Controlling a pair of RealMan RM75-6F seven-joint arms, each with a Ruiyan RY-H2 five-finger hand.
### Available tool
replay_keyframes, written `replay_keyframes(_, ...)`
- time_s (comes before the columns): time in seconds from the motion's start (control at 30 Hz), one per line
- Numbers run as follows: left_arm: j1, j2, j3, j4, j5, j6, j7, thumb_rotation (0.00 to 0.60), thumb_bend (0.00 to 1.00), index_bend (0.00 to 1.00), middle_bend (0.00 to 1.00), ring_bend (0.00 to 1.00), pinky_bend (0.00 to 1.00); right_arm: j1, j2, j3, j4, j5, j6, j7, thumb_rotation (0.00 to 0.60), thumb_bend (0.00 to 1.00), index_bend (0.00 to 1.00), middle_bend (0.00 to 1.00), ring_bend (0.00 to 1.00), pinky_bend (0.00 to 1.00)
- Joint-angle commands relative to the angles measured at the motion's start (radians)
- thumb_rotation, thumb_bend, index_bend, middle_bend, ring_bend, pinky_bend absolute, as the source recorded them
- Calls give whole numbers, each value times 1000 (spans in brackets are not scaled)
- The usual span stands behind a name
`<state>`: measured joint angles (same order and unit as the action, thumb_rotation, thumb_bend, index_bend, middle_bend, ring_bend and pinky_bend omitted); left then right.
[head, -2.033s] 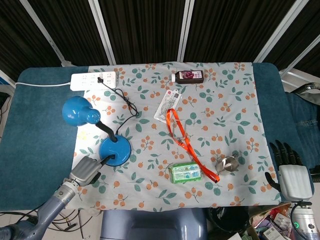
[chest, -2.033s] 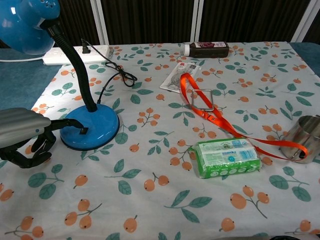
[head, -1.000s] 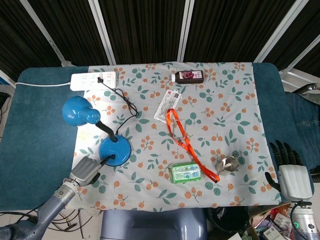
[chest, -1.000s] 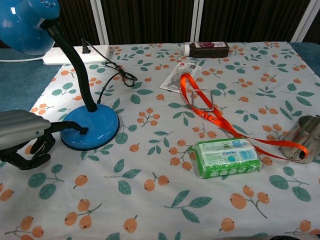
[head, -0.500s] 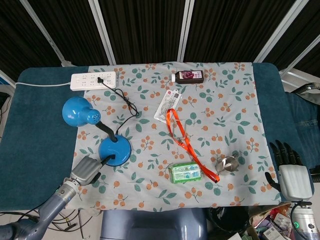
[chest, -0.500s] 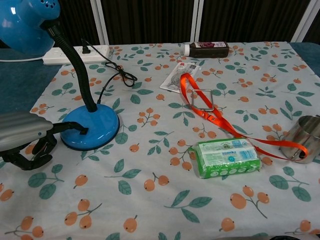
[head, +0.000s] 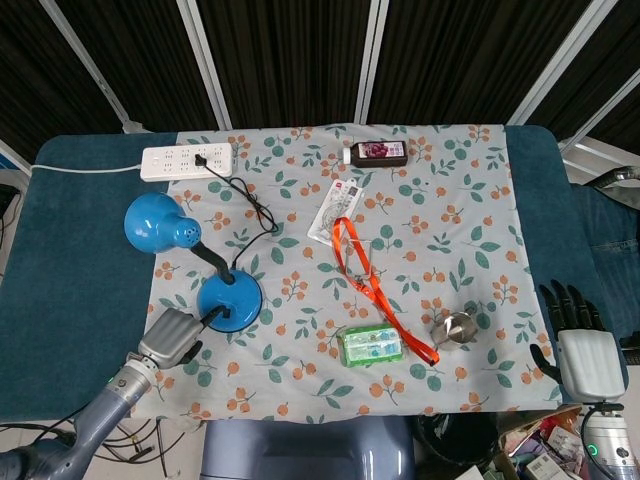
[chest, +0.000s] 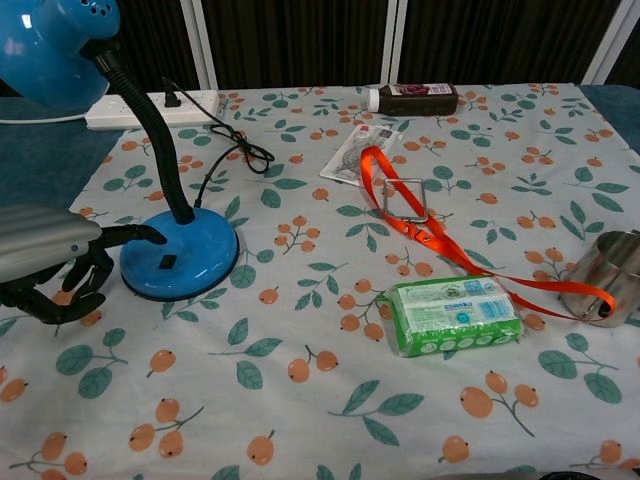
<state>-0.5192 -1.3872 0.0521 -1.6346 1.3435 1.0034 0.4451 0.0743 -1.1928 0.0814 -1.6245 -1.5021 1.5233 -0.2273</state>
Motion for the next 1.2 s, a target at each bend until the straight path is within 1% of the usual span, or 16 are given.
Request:
replay_keyframes(0.03, 20, 29, -11, -34, 40, 64, -15, 600, 408, 105, 527, 457, 519, 0, 0, 0, 0, 0, 0, 0, 600, 202, 6, 25, 34, 144)
replay_keyframes(0.1, 30, 47, -10, -51, 59, 93, -19, 600, 376, 105, 462, 396, 444, 0, 0, 0, 0, 0, 0, -1, 600, 201, 5, 25, 34, 144)
replay_keyframes(0.17, 40, 69, -8, -72, 77, 119, -27, 600, 334, 111, 357, 295, 342, 0, -1, -1, -1, -1, 1, -2, 600, 201, 5, 25, 34, 144)
replay_keyframes(0.27, 60, 108, -4, -102, 115, 172, -37, 600, 280, 117, 235, 174, 245, -1, -1, -1, -1, -2, 2, -4, 600, 201, 6, 25, 34, 144)
replay_keyframes(0.37, 93, 150, 7, -124, 164, 245, -47, 600, 254, 114, 185, 128, 188, -1, -2, -1, -1, -2, 3, -6, 600, 201, 6, 24, 34, 144)
replay_keyframes(0.53, 157, 219, 32, -152, 201, 345, -92, 600, 253, 98, 146, 92, 148, -2, -3, -1, -1, -2, 3, -8, 600, 201, 6, 25, 34, 144)
replay_keyframes(0.63, 199, 257, 39, -155, 205, 408, -141, 600, 253, 97, 130, 77, 132, -2, -3, -1, -2, -1, 3, -8, 600, 201, 6, 25, 34, 144)
replay_keyframes(0.8, 264, 298, 39, -110, 213, 511, -251, 600, 255, 101, 113, 51, 116, -2, -3, -2, -3, -3, 5, -10, 600, 201, 6, 24, 34, 144)
replay_keyframes(0.9, 295, 309, 39, -44, 229, 563, -340, 600, 256, 106, 110, 45, 111, -3, -5, -2, -3, -4, 6, -12, 600, 201, 6, 25, 33, 144)
replay_keyframes(1.03, 326, 310, 42, 24, 202, 572, -377, 600, 259, 104, 108, 45, 99, -3, -5, -2, -3, -4, 8, -14, 600, 201, 6, 24, 33, 144)
replay_keyframes(1.2, 346, 300, 36, 61, 160, 554, -407, 600, 261, 99, 107, 45, 55, -4, -5, -1, -3, -4, 9, -14, 600, 201, 6, 25, 33, 144)
